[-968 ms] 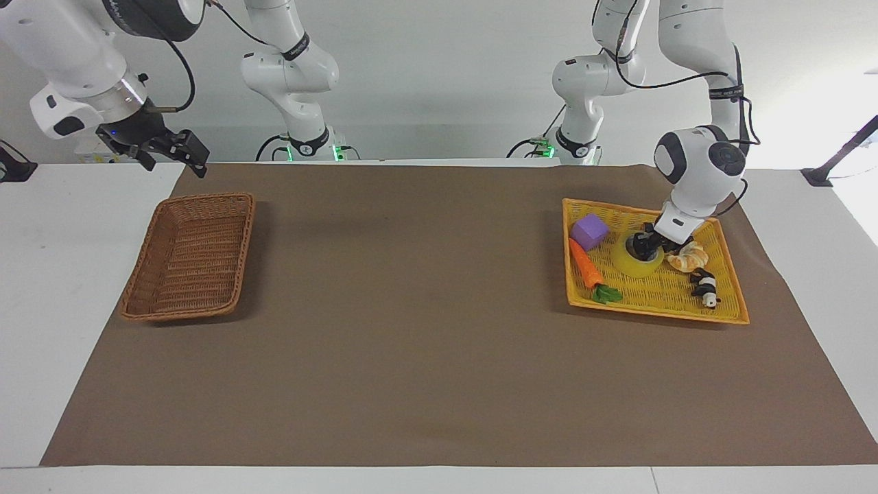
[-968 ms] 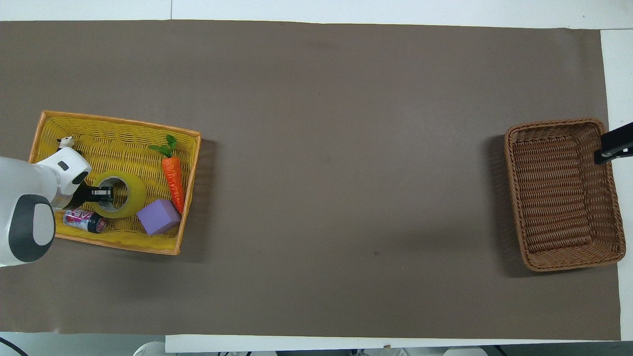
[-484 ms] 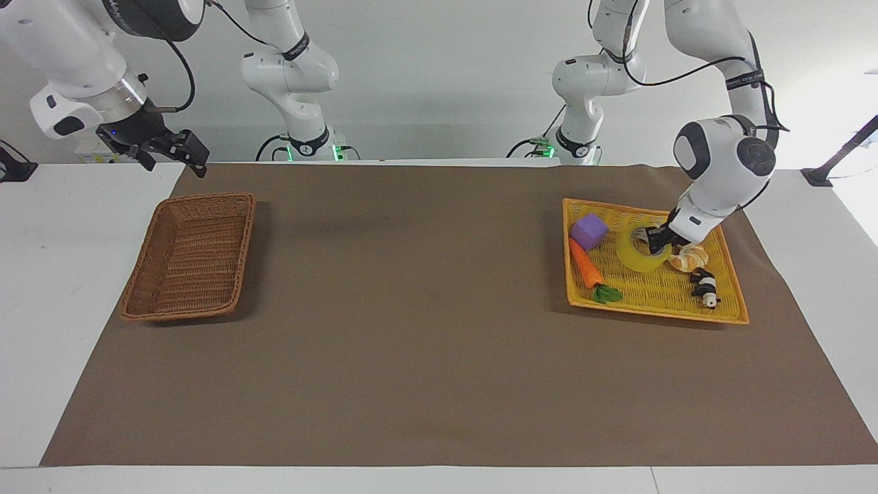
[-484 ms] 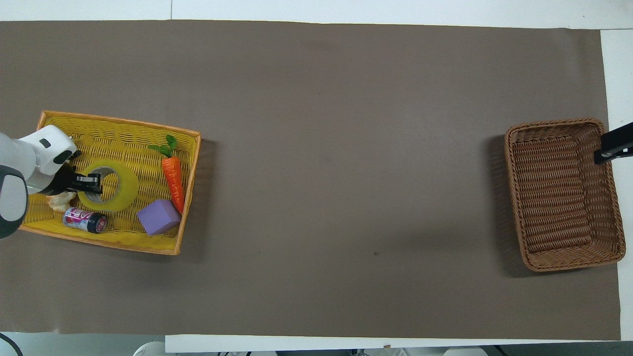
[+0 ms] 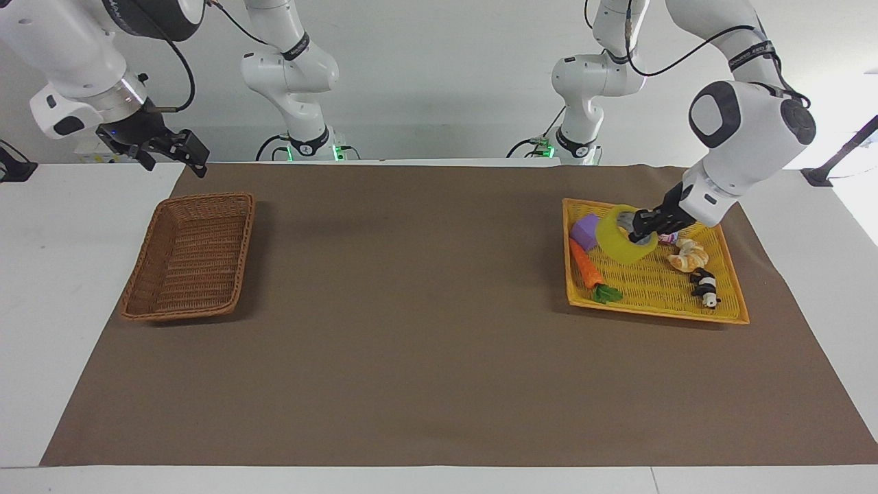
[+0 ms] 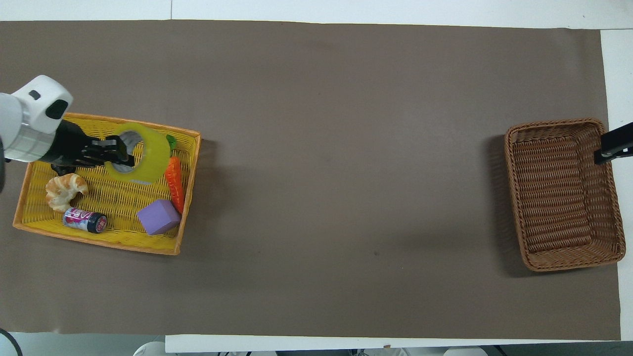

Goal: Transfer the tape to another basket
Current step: 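Lift the tape out of the tray toward the table center with the left gripper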

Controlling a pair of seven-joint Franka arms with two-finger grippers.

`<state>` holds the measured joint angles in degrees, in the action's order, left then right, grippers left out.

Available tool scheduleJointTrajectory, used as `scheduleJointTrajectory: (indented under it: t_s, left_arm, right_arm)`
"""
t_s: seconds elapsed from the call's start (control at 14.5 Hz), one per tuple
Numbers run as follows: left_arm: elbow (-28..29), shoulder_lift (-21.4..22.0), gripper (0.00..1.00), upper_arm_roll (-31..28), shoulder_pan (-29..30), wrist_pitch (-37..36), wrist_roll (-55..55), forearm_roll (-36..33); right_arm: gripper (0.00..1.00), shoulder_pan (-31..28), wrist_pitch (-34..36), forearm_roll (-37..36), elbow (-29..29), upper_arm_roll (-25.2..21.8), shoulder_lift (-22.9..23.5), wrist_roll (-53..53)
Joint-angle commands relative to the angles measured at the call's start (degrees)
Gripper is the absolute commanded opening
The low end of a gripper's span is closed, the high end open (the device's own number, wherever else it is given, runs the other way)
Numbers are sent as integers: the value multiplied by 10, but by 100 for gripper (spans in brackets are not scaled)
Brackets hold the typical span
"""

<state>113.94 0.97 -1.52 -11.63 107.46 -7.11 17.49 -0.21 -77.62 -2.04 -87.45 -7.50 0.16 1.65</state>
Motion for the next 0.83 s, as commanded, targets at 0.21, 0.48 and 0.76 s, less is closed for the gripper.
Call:
scheduleJointTrajectory:
  t_s: [0.21, 0.48, 0.76]
  left_arm:
    - [1, -2, 0, -9, -152, 111, -155, 63]
    - [-9, -4, 0, -8, -205, 116, -189, 68]
    - [-28, -9, 0, -8, -232, 120, -195, 83]
  right_arm:
    - [99, -1, -5, -6, -14, 2, -11, -16]
    - [99, 0, 1, -5, -15, 4, -12, -20]
    - [99, -21, -28, 170, -42, 1, -19, -99]
